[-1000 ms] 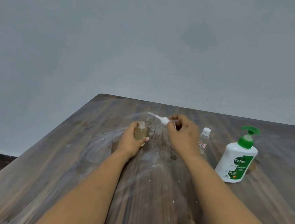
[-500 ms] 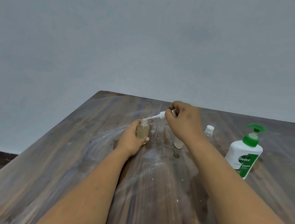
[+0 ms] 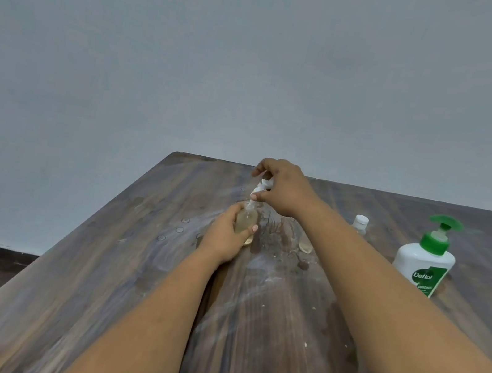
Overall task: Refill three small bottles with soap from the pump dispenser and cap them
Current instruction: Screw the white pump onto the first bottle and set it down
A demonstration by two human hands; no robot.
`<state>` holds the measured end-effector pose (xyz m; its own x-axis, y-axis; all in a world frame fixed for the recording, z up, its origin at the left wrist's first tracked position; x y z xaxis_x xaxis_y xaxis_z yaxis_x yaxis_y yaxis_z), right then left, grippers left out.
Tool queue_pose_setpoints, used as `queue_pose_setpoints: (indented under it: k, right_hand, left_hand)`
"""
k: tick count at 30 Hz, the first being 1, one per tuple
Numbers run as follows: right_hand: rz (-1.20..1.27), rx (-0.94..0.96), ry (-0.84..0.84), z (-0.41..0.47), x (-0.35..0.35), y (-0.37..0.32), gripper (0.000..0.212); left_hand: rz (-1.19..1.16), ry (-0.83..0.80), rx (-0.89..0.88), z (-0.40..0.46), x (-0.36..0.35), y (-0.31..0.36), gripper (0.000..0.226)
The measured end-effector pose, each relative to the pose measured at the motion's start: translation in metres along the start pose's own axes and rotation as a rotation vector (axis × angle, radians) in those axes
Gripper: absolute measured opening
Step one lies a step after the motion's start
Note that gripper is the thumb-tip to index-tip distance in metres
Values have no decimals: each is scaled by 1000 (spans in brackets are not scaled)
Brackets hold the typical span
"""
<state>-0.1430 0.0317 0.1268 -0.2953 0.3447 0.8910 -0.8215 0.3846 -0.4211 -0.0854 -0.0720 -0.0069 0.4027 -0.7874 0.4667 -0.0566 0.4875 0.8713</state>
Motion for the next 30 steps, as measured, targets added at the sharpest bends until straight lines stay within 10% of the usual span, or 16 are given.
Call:
queue_pose_setpoints:
  k: [8,30]
  right_hand:
    - [-172,7,-311,18,-15,-7,24]
    - [33,9,-284,19,-22,16,23]
  left_hand:
    - [-91,-21,-31,2,1,-3,43]
    - [-99,-10,-42,4,3,-6,45]
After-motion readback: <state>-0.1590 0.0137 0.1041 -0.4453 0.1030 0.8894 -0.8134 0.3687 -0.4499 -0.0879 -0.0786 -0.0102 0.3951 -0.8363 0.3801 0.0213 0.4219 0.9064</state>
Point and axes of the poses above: each hand's wrist, its own z-axis towards the middle knuckle, its own x-axis out of the back of the hand, y = z × x, the point moved 5 cm from there along z, towards the middle knuckle, and after that the axes turned 14 degrees about -y, right-handed, at the moved point
